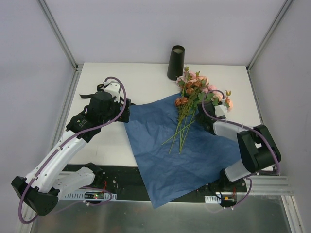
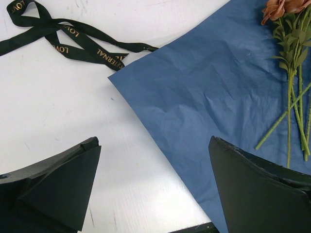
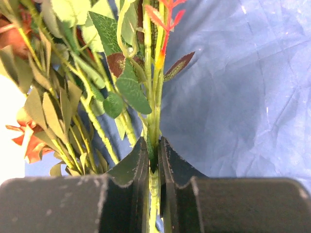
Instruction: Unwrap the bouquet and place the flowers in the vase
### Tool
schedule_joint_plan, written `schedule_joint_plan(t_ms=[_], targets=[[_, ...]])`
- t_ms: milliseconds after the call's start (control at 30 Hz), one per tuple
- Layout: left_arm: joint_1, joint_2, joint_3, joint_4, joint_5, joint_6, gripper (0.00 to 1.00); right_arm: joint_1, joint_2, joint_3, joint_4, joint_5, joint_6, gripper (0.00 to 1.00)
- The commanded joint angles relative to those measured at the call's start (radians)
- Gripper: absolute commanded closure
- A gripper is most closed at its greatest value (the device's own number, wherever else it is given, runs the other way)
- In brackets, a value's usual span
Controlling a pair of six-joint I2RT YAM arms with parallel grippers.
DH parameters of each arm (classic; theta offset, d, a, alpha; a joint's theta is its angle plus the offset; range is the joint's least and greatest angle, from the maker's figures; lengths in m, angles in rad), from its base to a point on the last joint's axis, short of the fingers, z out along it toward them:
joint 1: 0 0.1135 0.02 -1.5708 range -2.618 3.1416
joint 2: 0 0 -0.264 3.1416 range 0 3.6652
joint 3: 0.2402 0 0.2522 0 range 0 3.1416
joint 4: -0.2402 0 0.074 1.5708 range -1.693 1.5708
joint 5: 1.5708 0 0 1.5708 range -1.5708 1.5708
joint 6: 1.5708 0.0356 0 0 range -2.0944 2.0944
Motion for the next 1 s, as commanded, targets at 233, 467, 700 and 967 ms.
schedule_joint_plan(t_ms=[233,467,700,967], targets=[[0.005,-0.006,-0.006,0.027,-0.017,0.015,0.01,0.144,-0.105,0.172,-0.231,0.321,-0.241,1.00],[0.005,-0.016,-0.008,0.027,-0.023,0.017,0.01,0.212,-0.125,0.262,-0.326,0.444,-0.340,1.00],[0.005,-0.015,-0.008,0.027,-0.029,0.020,0.01,0.243,-0.180,0.304,-0.345,0.482,-0.414,1.00],[0.005,-0.015,-0.006,0.027,-0.022,0.019,0.01,0.292,-0.219,0.340,-0.331,0.525,-0.523,1.00]])
